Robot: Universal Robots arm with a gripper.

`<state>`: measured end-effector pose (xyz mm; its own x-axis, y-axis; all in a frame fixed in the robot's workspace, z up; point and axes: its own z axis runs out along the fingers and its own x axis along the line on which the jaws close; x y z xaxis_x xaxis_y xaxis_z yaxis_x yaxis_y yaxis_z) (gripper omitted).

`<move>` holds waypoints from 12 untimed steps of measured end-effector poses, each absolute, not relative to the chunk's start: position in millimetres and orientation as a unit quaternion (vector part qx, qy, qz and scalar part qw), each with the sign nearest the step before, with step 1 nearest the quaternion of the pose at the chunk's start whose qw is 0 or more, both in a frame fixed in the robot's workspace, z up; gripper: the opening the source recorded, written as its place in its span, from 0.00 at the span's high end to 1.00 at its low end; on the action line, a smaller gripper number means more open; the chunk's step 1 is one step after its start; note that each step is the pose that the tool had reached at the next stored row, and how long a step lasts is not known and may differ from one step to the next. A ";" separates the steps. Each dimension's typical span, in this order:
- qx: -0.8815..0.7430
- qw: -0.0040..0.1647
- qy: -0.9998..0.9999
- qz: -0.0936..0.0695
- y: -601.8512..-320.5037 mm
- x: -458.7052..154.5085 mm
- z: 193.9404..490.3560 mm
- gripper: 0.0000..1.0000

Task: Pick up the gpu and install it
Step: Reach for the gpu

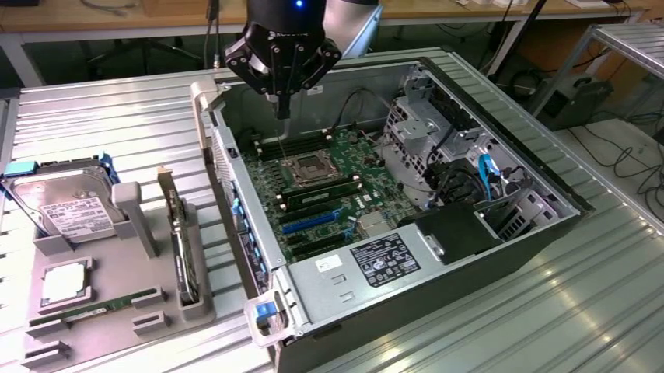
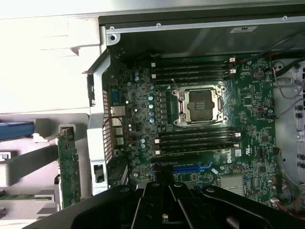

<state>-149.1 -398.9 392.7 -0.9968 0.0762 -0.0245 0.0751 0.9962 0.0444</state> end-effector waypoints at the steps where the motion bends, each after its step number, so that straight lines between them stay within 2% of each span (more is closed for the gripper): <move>1: 0.038 0.013 0.999 0.022 -398.9 -149.2 392.7 0.89; 12: 0.038 0.013 0.999 0.022 -398.9 -152.1 392.6 0.89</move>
